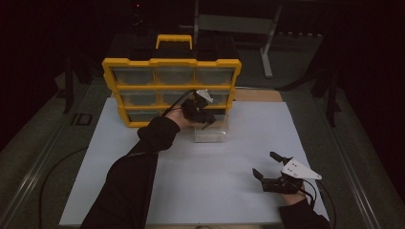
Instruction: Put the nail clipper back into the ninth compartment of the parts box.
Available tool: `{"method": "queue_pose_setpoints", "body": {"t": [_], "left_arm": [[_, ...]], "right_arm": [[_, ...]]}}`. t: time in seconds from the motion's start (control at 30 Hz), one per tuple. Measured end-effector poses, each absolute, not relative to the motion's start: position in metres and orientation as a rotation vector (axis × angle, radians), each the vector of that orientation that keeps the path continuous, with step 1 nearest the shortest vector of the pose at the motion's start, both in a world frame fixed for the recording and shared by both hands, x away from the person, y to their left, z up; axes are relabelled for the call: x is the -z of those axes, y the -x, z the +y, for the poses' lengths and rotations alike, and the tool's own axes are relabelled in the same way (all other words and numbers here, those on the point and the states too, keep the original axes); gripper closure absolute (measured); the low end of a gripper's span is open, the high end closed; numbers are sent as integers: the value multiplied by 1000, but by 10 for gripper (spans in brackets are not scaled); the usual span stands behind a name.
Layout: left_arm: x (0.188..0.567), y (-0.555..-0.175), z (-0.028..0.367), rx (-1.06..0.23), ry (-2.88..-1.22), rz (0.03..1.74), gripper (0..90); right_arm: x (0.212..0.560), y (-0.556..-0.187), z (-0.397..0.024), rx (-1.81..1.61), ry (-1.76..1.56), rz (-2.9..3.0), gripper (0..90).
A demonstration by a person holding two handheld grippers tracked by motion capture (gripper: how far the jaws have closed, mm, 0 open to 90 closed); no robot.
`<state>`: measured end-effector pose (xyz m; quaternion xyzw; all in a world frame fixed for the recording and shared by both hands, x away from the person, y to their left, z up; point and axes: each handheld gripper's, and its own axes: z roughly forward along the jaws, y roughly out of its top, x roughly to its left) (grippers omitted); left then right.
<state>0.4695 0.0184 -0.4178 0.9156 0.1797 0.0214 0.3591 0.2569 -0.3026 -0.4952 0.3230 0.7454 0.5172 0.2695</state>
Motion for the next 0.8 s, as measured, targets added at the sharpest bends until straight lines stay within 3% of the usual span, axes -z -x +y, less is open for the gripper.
{"method": "queue_pose_setpoints", "body": {"t": [0.4,0.43,0.53,0.8], "left_arm": [[406,-467,23,-132,-2278,492,784],[405,-466,23,-119,-2266,509,680],[404,-464,24,-104,-2270,523,479],[399,-457,28,-14,-2246,517,121]], "right_arm": [[495,-257,-303,-1396,-867,2004,93],[495,-257,-303,-1396,-868,2004,93],[495,-257,-303,-1396,-869,2004,93],[494,-256,-303,-1394,-865,2004,93]]}}
